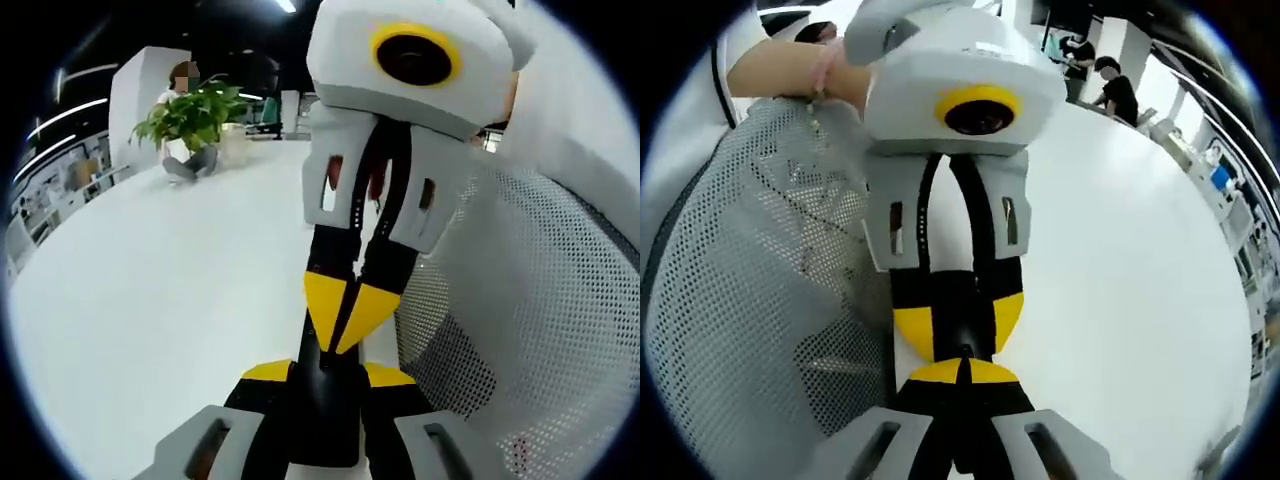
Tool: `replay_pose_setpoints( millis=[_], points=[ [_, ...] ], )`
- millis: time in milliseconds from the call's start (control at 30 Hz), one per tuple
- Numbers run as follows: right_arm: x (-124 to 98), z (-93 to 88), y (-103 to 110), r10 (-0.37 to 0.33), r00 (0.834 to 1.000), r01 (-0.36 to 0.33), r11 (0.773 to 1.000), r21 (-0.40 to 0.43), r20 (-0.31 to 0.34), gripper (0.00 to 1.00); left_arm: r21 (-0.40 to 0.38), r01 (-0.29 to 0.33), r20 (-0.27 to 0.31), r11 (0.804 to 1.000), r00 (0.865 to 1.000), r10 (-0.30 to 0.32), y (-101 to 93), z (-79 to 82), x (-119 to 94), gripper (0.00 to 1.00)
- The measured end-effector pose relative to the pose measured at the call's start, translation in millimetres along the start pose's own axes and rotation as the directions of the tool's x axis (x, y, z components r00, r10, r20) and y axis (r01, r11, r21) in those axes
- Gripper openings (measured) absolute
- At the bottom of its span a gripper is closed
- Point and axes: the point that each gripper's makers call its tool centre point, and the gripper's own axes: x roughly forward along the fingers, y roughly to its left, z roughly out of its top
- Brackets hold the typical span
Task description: Press the specified remote control buttons in sequence, fully releasing each button before pressing the next.
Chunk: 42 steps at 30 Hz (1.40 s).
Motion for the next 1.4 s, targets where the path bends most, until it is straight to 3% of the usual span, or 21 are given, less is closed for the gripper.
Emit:
replay_pose_setpoints(
  millis=[333, 600, 733, 867, 967, 1167, 1400],
  points=[
    [2.1, -0.3, -2.2, 0.025, 0.999, -0.024, 1.0, 0.02, -0.029, 0.0, 0.035, -0.004, -0.016, 0.999, 1.0, 0.005, -0.8, -0.6, 0.2, 0.25],
    [3.6, 1.3, -2.4, -0.049, 0.999, 0.048, 0.998, -0.042, -0.02, 0.0, 0.061, -0.012, -0.031, 0.998, 0.999, 0.014, -0.4, -0.8, 0.9, 0.25],
    [2.1, 2.0, -4.9, -0.028, 0.999, 0.025, 0.995, 0.092, 0.021, 0.0, 0.063, -0.014, -0.03, 0.998, 0.999, 0.016, -0.2, -0.7, 1.1, 0.25],
    [-0.5, 3.4, -1.1, 0.011, 0.999, -0.018, 0.99, 0.137, 0.047, 0.0, 0.062, -0.013, -0.028, 0.998, 1.0, 0.015, -0.2, -0.8, 1.3, 0.25],
    [1.5, 7.6, 3.0, 0.01, 0.999, -0.016, 0.993, 0.119, 0.053, 0.0, 0.073, -0.014, -0.034, 0.997, 0.999, 0.016, -0.4, -1.1, 1.5, 0.25],
    [4.1, 7.5, 2.2, -0.004, 1.0, 0.004, 0.999, 0.039, -0.005, 0.0, 0.08, -0.019, -0.033, 0.997, 0.999, 0.022, -0.7, -1.0, 1.7, 0.25],
    [4.3, 6.3, 0.2, -0.054, 0.999, 0.053, 0.993, 0.109, 0.005, 0.0, 0.082, -0.031, -0.028, 0.996, 0.999, 0.033, -1.5, -0.2, 1.0, 0.25]
  ],
)
